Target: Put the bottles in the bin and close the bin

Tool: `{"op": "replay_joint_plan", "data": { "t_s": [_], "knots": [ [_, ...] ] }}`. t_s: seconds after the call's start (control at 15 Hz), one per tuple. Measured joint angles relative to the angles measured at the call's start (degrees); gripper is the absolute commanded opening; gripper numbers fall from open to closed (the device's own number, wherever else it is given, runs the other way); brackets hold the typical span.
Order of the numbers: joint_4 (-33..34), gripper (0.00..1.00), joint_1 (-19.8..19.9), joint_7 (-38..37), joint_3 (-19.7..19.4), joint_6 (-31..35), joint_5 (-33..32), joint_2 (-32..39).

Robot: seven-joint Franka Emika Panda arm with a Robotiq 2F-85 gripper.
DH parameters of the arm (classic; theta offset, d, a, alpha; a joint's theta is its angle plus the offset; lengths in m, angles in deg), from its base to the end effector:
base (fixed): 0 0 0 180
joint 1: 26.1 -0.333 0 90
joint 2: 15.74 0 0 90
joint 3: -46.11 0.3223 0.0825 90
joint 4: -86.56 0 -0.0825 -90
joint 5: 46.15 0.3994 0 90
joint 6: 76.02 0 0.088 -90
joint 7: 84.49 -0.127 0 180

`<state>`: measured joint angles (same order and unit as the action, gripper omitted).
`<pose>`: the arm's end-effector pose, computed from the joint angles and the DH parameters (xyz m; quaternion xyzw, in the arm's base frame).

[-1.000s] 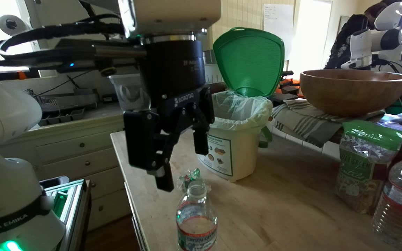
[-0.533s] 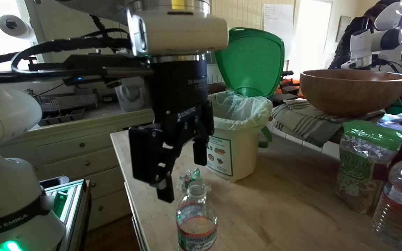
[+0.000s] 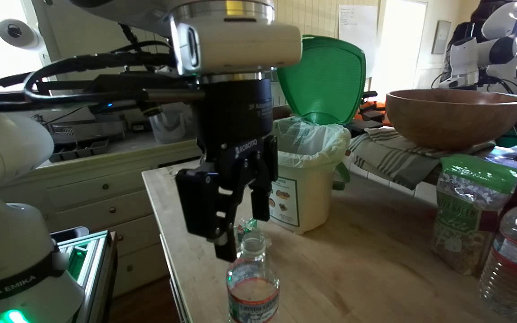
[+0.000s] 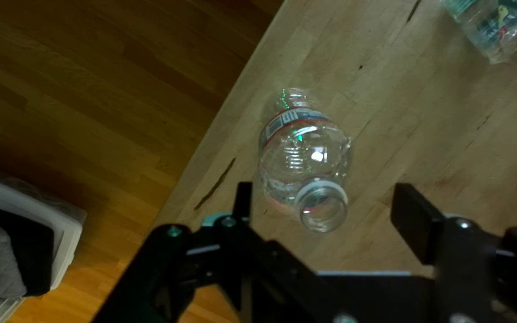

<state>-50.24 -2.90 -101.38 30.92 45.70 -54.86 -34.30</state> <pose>0.3567 -0.2963 0.4217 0.9048 -0.4244 0.0218 0.0283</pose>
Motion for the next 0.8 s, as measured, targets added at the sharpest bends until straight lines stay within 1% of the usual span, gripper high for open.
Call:
{"op": "replay_joint_plan", "data": {
  "t_s": [0.07,0.2,0.27,0.4,0.47,0.53,0.6,0.67,0.73,0.8],
  "knots": [
    [0.0,0.93,0.0,0.0,0.0,0.77,-0.29,0.16],
    [0.0,0.7,0.0,0.0,0.0,2.03,-0.89,0.43],
    [0.0,0.66,0.0,0.0,0.0,2.4,-1.13,0.56],
    [0.0,0.88,0.0,0.0,0.01,2.74,-1.47,0.82],
    [0.0,0.94,0.0,0.0,0.01,2.74,-1.59,0.94],
    [0.0,0.95,0.0,0.0,0.01,2.74,-1.66,1.05],
    [0.0,1.0,0.0,0.0,0.01,2.74,-1.71,1.17],
    [0.0,0.84,0.0,0.0,0.01,2.74,-1.79,1.32],
    [0.01,0.71,0.0,0.0,0.01,2.74,-1.87,1.5],
    [0.01,0.71,0.0,0.0,0.02,2.74,-1.92,1.67]
  ]
}}
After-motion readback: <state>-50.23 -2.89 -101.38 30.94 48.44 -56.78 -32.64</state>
